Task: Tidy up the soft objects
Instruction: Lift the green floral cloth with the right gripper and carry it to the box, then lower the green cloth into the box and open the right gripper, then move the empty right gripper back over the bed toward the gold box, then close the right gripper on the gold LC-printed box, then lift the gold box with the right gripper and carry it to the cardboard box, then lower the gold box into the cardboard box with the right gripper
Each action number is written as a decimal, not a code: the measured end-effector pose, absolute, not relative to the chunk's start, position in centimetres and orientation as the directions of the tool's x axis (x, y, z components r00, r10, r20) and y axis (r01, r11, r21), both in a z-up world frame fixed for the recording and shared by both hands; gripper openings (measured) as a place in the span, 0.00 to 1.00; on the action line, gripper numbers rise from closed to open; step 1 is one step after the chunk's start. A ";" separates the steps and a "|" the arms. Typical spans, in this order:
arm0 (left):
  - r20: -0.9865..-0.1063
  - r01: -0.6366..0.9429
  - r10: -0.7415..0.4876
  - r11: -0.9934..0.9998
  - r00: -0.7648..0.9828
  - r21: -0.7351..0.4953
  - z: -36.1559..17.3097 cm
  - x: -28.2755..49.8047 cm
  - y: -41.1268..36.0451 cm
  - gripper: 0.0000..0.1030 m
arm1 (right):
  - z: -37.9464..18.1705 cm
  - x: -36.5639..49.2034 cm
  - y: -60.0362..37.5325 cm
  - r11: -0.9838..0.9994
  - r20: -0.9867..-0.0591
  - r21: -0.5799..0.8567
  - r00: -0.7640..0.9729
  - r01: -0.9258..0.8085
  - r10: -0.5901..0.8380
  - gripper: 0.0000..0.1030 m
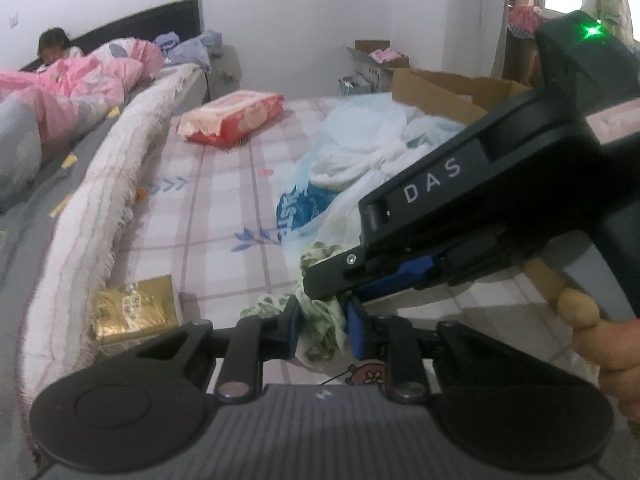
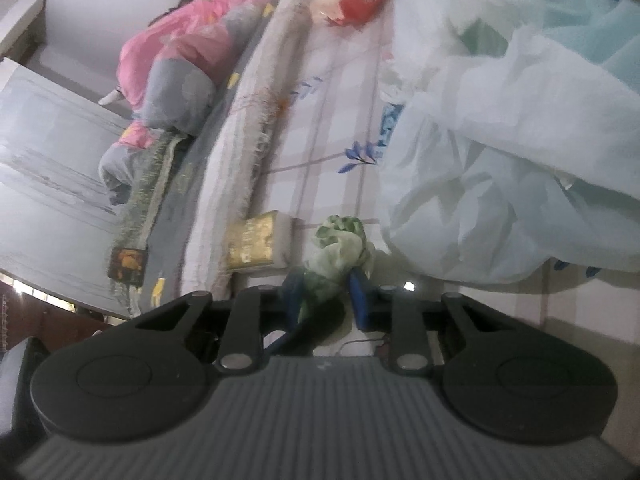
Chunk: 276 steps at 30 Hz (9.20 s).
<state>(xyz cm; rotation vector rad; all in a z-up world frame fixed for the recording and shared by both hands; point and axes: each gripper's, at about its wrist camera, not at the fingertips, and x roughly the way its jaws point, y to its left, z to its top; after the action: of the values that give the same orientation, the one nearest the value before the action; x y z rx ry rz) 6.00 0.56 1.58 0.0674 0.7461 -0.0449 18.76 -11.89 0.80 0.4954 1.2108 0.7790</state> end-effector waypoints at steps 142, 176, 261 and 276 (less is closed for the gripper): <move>-0.726 -0.188 0.066 0.978 0.684 -0.089 -1.7 5.7 9.8 0.73 | 0.6 23.6 -2.9 0.535 -0.616 0.714 -0.043 -0.451 0.787 0.46; -0.580 -0.077 0.090 0.996 0.809 0.047 4.3 6.6 6.3 0.64 | 6.0 19.7 -4.5 0.568 -0.604 0.635 0.121 -0.524 0.788 0.35; -0.604 0.250 -0.253 0.964 0.756 -0.091 7.9 11.3 -7.4 0.80 | 6.6 23.4 -39.0 0.983 -0.859 0.074 0.490 -0.168 0.148 0.55; -0.615 0.236 -0.251 0.966 0.748 -0.109 7.7 11.3 -7.3 0.80 | 4.9 24.2 -41.3 0.984 -0.853 0.170 0.490 -0.062 0.178 0.37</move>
<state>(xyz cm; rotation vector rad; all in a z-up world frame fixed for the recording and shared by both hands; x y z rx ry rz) 11.32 -7.30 7.73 -0.0246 0.6757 -0.2663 24.20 -41.26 4.92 0.1219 1.0495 0.1460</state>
